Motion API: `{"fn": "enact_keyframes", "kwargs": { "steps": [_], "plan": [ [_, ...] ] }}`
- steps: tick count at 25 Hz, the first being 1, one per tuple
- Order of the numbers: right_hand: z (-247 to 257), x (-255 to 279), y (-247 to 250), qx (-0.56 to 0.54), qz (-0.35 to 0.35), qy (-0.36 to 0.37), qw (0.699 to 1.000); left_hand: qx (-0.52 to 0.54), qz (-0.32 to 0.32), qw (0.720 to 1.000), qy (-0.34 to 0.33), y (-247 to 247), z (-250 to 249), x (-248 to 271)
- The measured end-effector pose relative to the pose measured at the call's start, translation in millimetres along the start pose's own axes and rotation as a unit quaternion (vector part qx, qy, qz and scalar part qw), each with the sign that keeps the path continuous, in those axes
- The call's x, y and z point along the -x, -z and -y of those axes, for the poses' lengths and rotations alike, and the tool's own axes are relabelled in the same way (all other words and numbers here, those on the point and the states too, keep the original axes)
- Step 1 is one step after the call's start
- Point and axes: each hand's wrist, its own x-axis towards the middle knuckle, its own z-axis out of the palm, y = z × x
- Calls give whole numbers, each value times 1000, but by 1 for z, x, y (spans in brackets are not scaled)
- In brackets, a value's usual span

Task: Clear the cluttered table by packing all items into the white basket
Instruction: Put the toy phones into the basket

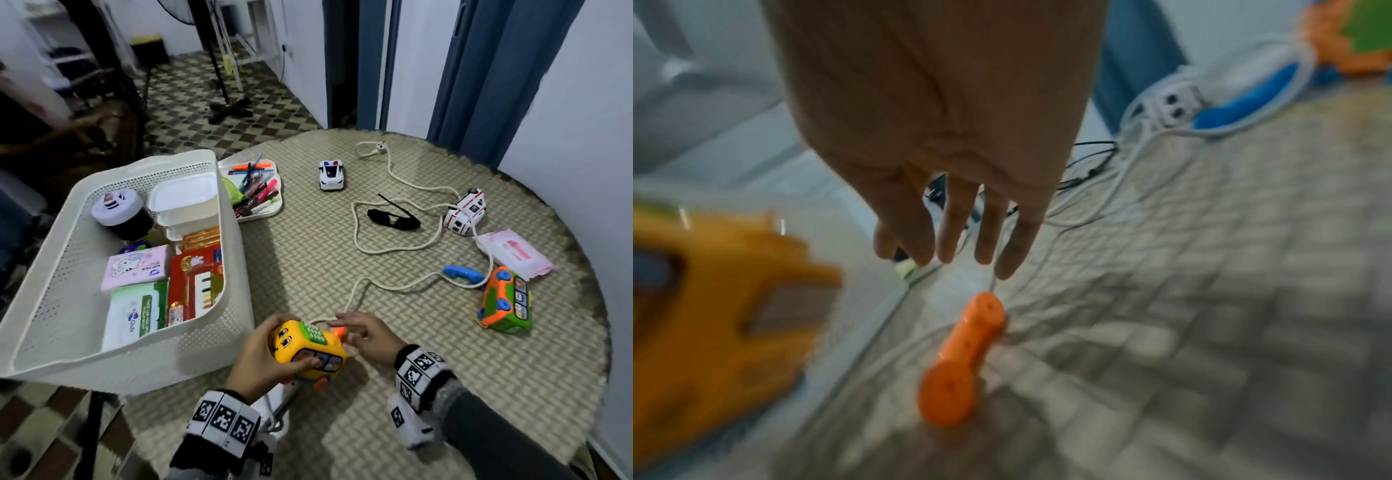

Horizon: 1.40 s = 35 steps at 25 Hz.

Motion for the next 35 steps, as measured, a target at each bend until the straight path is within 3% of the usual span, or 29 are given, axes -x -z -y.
{"fn": "enact_keyframes", "kwargs": {
  "steps": [2,3,5,7,9,12,14,16,21,24,28,35],
  "plan": [
    [-18,-13,-18,211,67,15,975,-1,-18,999,-32,9,-11,4],
    [-26,-13,-25,286,62,1,956,-3,-25,999,-45,12,-16,5],
    [-34,-8,-31,355,7,-36,934,5,-31,998,-61,18,-27,6],
    [-30,-1,-29,365,-4,-77,928,14,-40,996,-81,25,-37,3],
    [-18,5,-19,311,-35,-100,944,11,-46,993,-107,31,-50,-2],
    [25,7,11,70,-169,-61,981,16,-50,986,-156,42,-73,-12],
    [66,4,38,-77,-250,-20,965,13,-57,979,-193,48,-91,-20],
    [119,4,67,-157,-282,36,946,15,-69,972,-225,56,-110,-27],
    [232,15,111,-247,-264,148,920,16,-87,949,-302,76,-167,-44],
    [275,19,125,-244,-301,225,894,15,-100,931,-350,83,-198,-52],
    [301,19,131,-248,-374,252,857,27,-130,908,-398,91,-226,-59],
    [320,20,136,-245,-401,279,838,6,-162,880,-447,95,-249,-60]
  ]
}}
